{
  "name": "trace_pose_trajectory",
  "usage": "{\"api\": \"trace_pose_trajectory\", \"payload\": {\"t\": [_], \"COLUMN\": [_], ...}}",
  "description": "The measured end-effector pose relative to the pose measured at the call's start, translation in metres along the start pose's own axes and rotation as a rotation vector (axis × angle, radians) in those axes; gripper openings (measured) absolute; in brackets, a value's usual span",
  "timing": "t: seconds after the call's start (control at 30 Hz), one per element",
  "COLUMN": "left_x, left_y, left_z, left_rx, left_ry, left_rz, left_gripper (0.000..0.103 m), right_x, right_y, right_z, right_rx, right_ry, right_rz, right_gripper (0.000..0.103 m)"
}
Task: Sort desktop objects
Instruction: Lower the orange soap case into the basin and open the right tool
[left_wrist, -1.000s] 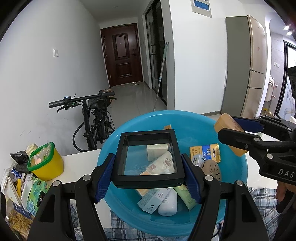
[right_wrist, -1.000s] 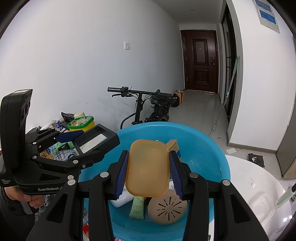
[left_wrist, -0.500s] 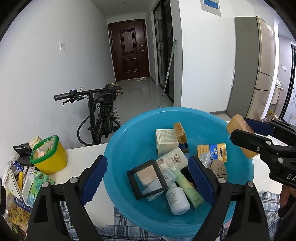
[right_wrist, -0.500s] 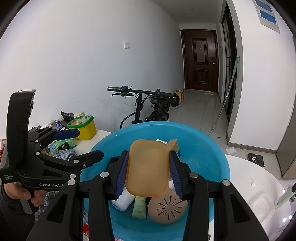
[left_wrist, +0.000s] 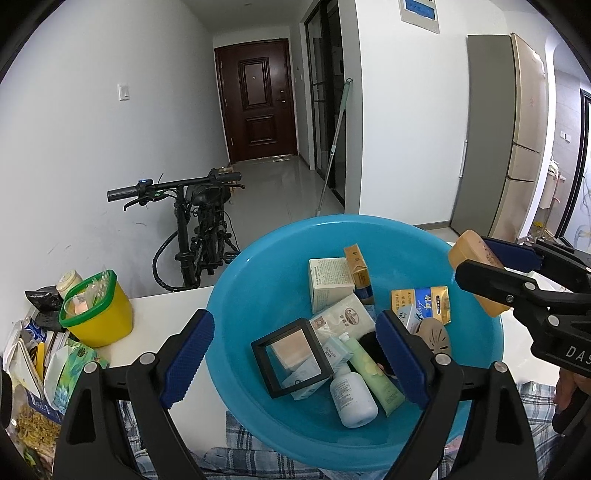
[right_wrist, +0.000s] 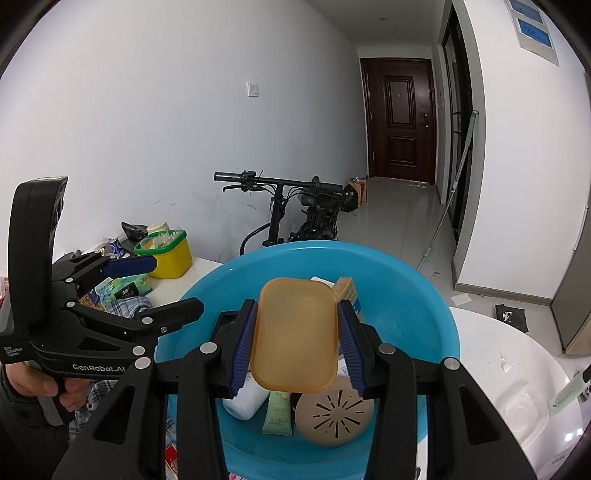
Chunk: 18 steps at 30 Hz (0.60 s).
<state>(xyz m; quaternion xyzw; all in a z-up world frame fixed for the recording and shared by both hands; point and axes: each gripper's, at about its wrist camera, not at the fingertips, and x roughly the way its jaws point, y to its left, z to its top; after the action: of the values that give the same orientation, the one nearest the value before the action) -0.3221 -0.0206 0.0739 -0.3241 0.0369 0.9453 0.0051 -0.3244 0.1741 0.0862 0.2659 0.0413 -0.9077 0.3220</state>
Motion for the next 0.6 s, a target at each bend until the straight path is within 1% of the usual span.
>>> {"api": "trace_pose_trajectory", "payload": {"t": [0.6], "left_x": [-0.0015], "left_y": [-0.002], "left_z": [0.0041], "left_rx": [-0.001], "left_ry": [0.004], "left_rz": [-0.018], "left_gripper": [0.091], "right_x": [0.0015], "right_y": [-0.0011], "right_z": [-0.004], "right_rx": [-0.005], "right_ry": [0.007], "right_rz": [-0.001], "right_gripper": [0.042]}}
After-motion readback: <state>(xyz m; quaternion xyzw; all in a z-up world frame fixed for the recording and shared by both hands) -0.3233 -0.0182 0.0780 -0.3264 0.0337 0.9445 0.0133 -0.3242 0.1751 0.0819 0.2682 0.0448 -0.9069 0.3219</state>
